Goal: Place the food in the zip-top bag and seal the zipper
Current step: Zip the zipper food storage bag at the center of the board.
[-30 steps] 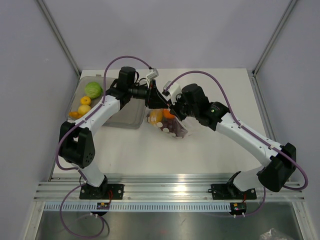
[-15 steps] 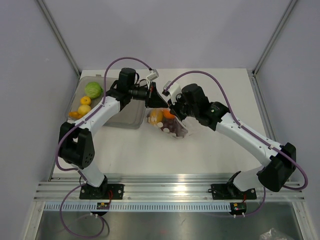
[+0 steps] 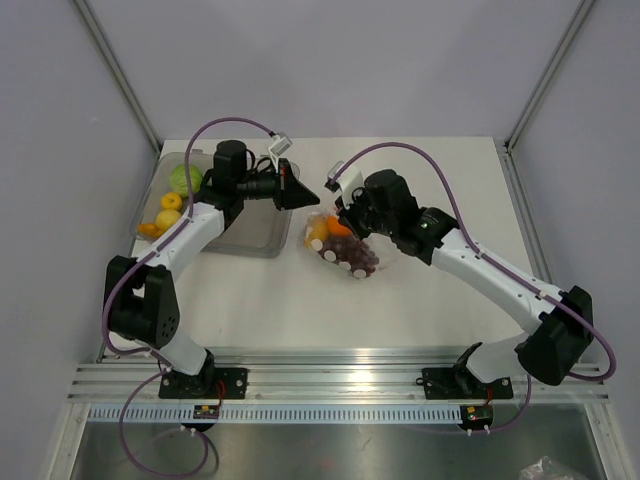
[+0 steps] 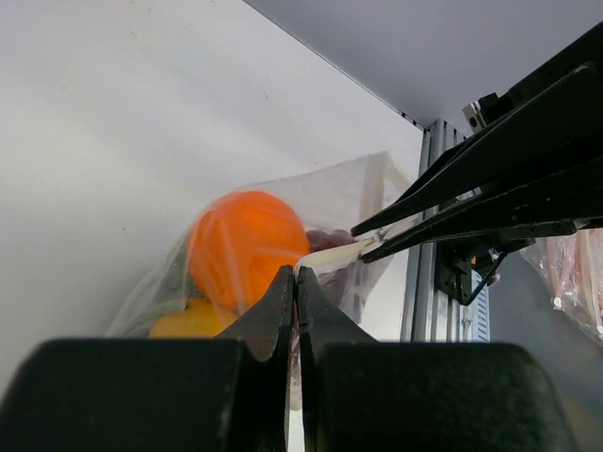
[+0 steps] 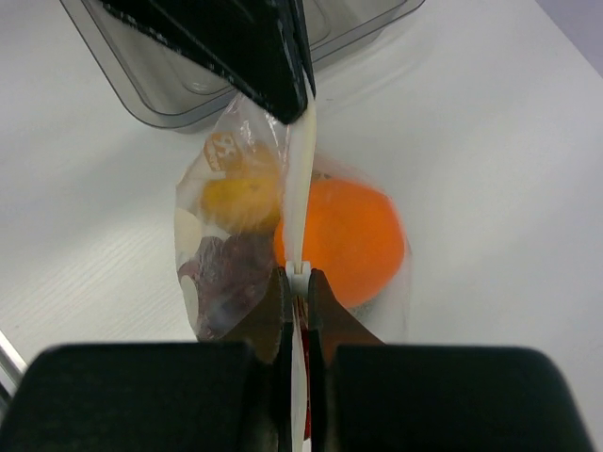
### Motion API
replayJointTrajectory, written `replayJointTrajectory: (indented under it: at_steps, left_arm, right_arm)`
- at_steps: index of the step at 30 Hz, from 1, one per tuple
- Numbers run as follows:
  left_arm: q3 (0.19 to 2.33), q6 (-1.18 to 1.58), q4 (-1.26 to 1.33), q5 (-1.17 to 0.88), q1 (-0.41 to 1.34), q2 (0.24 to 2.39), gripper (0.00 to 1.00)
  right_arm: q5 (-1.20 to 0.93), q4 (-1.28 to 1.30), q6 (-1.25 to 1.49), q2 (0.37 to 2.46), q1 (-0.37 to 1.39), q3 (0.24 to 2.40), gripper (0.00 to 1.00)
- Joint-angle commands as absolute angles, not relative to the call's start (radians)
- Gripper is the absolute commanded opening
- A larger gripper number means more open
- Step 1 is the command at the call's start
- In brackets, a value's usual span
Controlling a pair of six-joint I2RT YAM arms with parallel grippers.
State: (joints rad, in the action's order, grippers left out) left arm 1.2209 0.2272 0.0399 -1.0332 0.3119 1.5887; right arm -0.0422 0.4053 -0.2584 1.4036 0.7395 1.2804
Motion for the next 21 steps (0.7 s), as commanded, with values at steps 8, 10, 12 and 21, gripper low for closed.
replayJointTrajectory:
  at_steps: [8, 10, 12, 21]
  left_arm:
    - [1.215, 0.23, 0.161, -0.891, 0.18, 1.525, 0.0]
    - [1.212, 0.239, 0.167, -0.891, 0.172, 1.529, 0.0]
    - [1.215, 0.247, 0.175, -0.905, 0.167, 1.539, 0.0]
    - [1.299, 0.083, 0.01, -1.16, 0.296, 1.552, 0.97]
  right_arm:
    - [0.058, 0.44, -0.262, 1.269, 0.742, 1.207, 0.0]
    - [0.069, 0.448, -0.256, 1.249, 0.741, 1.195, 0.0]
    - [0.069, 0.448, -0.253, 1.232, 0.741, 1.177, 0.0]
    - [0.04, 0.437, -0.253, 1.25, 0.741, 1.201, 0.0]
